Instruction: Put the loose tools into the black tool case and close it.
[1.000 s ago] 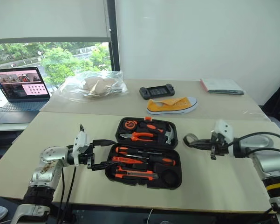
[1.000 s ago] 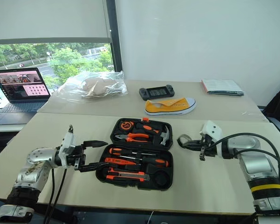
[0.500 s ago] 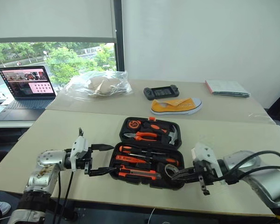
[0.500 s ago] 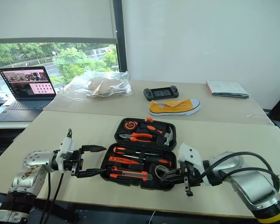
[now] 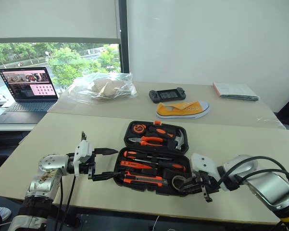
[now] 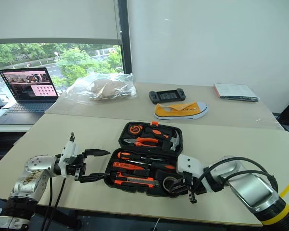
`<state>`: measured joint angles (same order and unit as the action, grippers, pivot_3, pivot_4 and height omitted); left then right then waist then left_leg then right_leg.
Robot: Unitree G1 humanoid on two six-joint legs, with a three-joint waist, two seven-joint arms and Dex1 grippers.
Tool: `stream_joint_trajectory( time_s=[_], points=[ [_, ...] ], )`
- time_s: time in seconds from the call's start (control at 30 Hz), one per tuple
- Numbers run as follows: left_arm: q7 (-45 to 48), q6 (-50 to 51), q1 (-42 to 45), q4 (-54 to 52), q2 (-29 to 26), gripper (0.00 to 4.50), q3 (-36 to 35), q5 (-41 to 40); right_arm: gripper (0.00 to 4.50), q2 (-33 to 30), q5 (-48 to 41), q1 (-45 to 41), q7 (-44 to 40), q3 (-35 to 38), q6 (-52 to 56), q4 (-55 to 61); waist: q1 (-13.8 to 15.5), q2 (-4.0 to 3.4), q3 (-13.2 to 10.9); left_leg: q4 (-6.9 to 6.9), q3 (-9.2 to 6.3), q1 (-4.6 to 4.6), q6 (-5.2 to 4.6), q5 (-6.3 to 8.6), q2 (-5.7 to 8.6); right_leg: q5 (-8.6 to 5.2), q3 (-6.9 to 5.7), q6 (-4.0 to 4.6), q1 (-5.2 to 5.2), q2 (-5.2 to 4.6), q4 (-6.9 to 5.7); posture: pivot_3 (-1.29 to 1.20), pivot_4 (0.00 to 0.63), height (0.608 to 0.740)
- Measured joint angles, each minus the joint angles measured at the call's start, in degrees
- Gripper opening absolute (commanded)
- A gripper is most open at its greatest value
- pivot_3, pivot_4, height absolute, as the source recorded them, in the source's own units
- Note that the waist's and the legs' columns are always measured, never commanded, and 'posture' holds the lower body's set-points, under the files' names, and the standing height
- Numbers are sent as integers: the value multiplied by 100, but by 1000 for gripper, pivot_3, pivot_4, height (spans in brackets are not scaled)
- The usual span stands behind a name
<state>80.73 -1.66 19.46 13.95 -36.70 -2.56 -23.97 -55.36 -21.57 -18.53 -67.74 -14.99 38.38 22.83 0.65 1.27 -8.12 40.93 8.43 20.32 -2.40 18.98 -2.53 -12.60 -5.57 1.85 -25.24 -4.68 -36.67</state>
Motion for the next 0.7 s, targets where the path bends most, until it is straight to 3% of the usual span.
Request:
stream_joint_trajectory(
  time_s=[0.03,0.17,0.2,0.27,0.37,0.53,0.57,0.7],
  points=[
    [-158,6,18,64,5,4500,-55,30,2388,101,-262,100,-127,297,-109,-17,2,1,-1,-1,0,0,0,0,-1,0,0,0,0,2,0,0,150,740],
    [-948,58,219,349,41,4500,-268,226,2388,192,-1216,223,-539,1347,-179,-115,12,11,-6,1,-3,-2,-1,0,0,1,-3,0,8,1,1,0,150,740],
    [-1168,115,302,426,50,3983,-281,301,2440,191,-1258,225,-543,1538,-241,-240,18,17,-6,1,-3,-2,-3,1,1,2,-6,-1,10,1,2,0,150,740],
    [-1575,328,425,573,65,3418,-294,445,2440,249,-1135,190,-375,1820,-514,-738,11,27,-4,2,0,-6,-5,3,3,5,-7,-5,13,0,3,0,150,740],
    [-1961,528,591,770,216,2258,-173,692,1770,619,-497,17,189,1781,-1108,-1628,2,32,-3,2,9,-6,-5,2,7,5,-7,-7,6,0,-2,0,150,740],
    [-2473,659,1041,1177,569,314,244,1186,44,1189,721,-381,1042,1254,-2083,-2835,-11,30,-4,-1,20,-3,10,-7,5,6,-10,-6,-5,12,-10,0,150,740],
    [-2544,667,1120,1223,607,96,314,1283,3,1286,879,-443,1160,1152,-2247,-2986,-16,30,-5,-2,21,-5,12,-8,5,6,-8,-6,-5,13,-11,0,150,740],
    [-2637,686,1314,1482,724,96,545,1556,3,1550,1281,-601,1313,892,-2749,-3505,-46,28,-5,-8,24,-6,16,-10,1,5,-9,-7,-7,19,-8,0,150,740]
  ],
)
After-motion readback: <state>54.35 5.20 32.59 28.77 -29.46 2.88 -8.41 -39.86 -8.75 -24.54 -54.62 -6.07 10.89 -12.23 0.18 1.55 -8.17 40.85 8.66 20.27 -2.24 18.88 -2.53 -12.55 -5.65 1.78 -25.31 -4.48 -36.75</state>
